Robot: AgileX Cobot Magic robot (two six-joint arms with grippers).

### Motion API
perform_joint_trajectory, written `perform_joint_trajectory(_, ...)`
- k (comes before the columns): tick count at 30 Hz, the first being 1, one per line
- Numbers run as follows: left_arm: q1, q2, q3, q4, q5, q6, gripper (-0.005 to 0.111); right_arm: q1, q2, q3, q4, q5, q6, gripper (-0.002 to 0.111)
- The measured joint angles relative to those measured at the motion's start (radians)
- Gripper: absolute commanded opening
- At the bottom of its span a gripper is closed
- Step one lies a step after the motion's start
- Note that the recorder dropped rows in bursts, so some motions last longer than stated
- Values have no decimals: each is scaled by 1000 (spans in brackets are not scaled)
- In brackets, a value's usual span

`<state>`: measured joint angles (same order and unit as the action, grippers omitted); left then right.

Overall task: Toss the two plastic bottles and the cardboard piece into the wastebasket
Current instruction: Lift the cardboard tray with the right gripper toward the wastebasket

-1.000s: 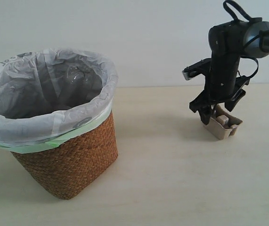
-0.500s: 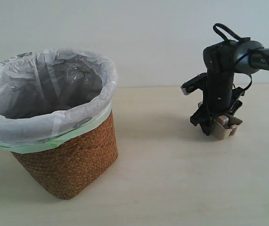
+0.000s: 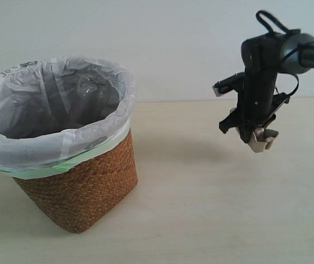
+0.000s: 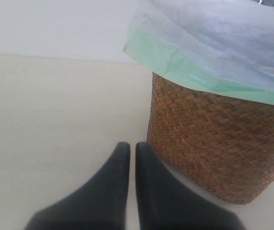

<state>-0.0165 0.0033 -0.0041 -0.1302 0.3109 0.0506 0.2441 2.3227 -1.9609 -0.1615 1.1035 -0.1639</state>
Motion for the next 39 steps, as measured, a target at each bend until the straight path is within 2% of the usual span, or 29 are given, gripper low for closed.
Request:
perform_joint_trajectory(7,0,0,0,0,0,0,4,0,-194,55,227,42,-51,2)
perform_joint_trajectory(11,0,0,0,0,0,0,4,22,-341,258,300,-55,-63,2)
perform_joint_trajectory(21,0,0,0,0,0,0,4,35,-727,781,339,-252,-19,1)
perform_joint_trajectory(27,0,0,0,0,0,0,4,35,-934,918,343,-283,33,1)
perform_joint_trajectory(30,0,0,0,0,0,0,4,35,-977,927,270,-289,122,1)
perform_joint_trajectory(36,0,0,0,0,0,0,4,35,-931,933,-149,-259,422,1)
perform_joint_trajectory(39,0,0,0,0,0,0,4,35,-863,935,-249,-259,502,1)
